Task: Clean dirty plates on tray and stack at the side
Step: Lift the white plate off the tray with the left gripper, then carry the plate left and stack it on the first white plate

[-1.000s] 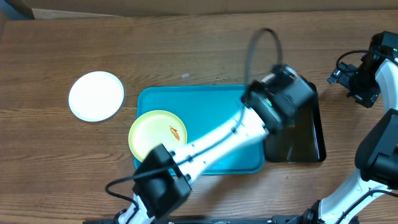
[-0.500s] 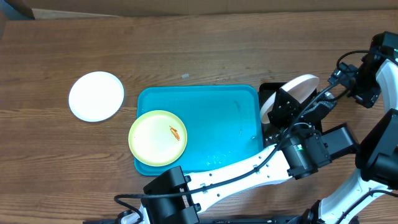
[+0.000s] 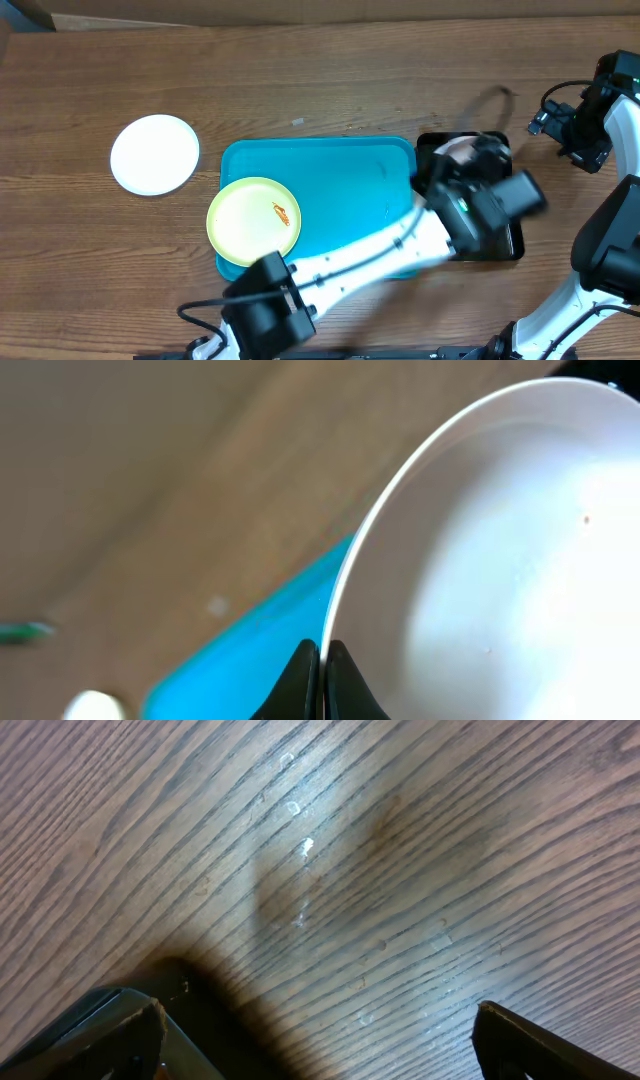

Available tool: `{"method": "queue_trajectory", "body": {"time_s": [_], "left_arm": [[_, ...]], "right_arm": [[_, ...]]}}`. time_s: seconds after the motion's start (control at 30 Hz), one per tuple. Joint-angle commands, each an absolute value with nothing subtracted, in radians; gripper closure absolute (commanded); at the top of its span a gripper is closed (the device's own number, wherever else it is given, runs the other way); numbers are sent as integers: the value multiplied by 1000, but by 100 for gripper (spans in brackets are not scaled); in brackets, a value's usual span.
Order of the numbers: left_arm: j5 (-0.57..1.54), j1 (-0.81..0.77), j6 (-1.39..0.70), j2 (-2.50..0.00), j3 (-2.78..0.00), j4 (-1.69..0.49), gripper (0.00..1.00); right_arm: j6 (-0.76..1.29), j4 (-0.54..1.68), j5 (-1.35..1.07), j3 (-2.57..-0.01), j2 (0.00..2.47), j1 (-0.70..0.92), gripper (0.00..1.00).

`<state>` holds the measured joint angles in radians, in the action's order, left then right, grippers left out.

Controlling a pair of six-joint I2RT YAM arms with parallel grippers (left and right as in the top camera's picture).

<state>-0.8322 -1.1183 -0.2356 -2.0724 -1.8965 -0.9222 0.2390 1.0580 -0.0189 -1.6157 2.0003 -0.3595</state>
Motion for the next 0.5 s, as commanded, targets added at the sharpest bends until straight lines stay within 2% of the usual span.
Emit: {"method": "queue_trajectory", "body": {"time_s": [0.0, 0.3, 0.47], "left_arm": [[-465, -976, -356, -2048, -1920, -941, 96], [162, -551, -356, -2048, -1920, -1004, 96], [236, -279, -366, -2048, -1920, -1085, 96]], "right_arm": [[244, 1052, -17, -1630, 1979, -355, 0], [244, 1052, -17, -1630, 1979, -355, 0], [244, 1052, -17, -1630, 1979, -355, 0]]}}
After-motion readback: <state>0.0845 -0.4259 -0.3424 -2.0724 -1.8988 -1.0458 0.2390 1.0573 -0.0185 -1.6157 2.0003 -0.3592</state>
